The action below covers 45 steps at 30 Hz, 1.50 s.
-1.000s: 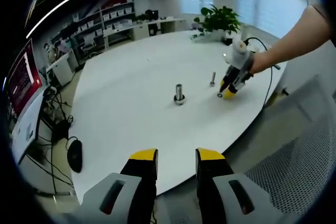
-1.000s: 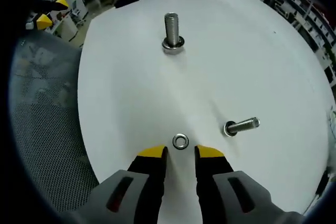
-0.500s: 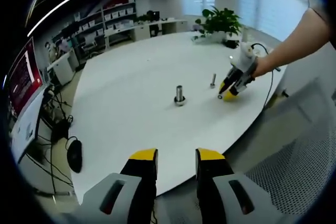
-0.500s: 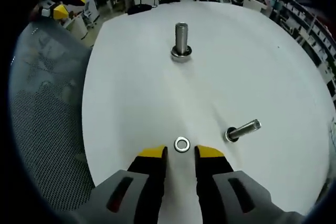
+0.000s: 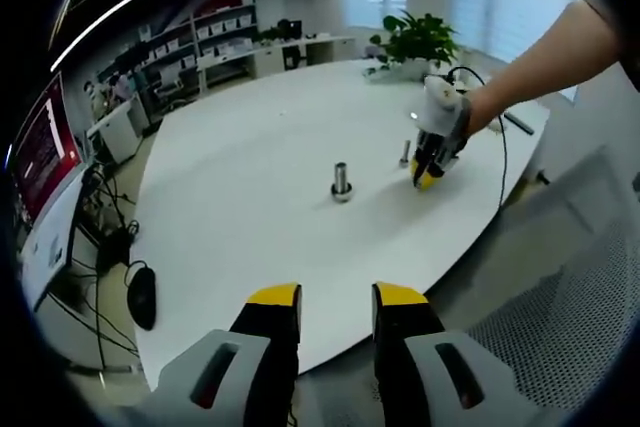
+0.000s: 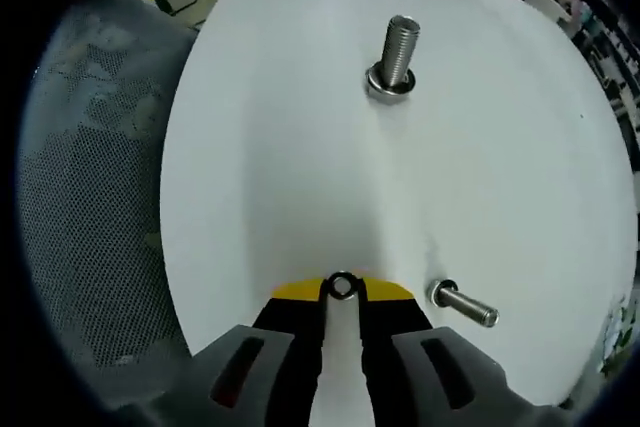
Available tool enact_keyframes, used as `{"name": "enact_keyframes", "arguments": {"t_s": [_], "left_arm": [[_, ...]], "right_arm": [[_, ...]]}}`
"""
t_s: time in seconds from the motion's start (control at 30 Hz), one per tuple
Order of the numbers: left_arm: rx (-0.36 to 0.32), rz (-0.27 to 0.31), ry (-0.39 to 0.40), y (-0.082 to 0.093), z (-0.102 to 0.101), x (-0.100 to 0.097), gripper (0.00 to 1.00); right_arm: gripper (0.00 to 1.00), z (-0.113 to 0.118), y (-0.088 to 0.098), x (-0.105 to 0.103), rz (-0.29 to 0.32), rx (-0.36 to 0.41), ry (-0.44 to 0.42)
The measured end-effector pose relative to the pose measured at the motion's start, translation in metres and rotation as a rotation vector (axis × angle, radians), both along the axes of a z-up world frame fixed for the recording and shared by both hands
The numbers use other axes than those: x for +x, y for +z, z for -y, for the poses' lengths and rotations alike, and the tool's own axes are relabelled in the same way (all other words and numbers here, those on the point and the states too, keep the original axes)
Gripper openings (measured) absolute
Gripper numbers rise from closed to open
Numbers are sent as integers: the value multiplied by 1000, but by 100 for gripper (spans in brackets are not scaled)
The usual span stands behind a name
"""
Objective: Place the washer onto the threaded stud by aligning its center hole with the stud, sliding it down to the base, and recovering from edge contact or off-axis alignment until the washer reaches the visible bottom stop.
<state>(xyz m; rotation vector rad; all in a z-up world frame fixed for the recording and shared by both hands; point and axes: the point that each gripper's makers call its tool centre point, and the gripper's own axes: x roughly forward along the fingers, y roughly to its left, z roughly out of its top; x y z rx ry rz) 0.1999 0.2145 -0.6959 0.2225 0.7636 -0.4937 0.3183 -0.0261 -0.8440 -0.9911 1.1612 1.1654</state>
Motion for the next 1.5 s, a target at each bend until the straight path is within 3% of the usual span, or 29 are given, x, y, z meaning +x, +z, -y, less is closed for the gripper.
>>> {"name": "enact_keyframes", "arguments": {"t_s": [0.13, 0.27, 0.43, 0.6, 0.8, 0.93, 1.0, 1.13, 1.5], "left_arm": [[-3, -1, -2, 0, 0, 0, 26], [-10, 4, -1, 1, 0, 0, 26], [-14, 11, 0, 2, 1, 1, 26], [-13, 5, 4, 1, 0, 1, 26], [-13, -5, 1, -1, 0, 0, 26], [-10, 2, -1, 0, 0, 0, 26], [-14, 2, 3, 1, 0, 1, 26], [-9, -4, -5, 0, 2, -1, 26], [-6, -3, -2, 0, 0, 0, 26]], "right_arm": [[14, -2, -1, 0, 13, -68, -23], [14, 0, 0, -3, 50, -66, -32], [13, 1, 2, -1, 102, 50, -78], [13, 16, 6, -2, 117, 136, -221], [13, 40, 18, 4, 124, 142, -283], [13, 49, 35, 19, 159, 186, -358], [13, 54, 45, 31, 206, 206, -382], [13, 50, 63, 46, 240, 279, -441], [13, 28, 69, 58, 249, 289, -368]]}}
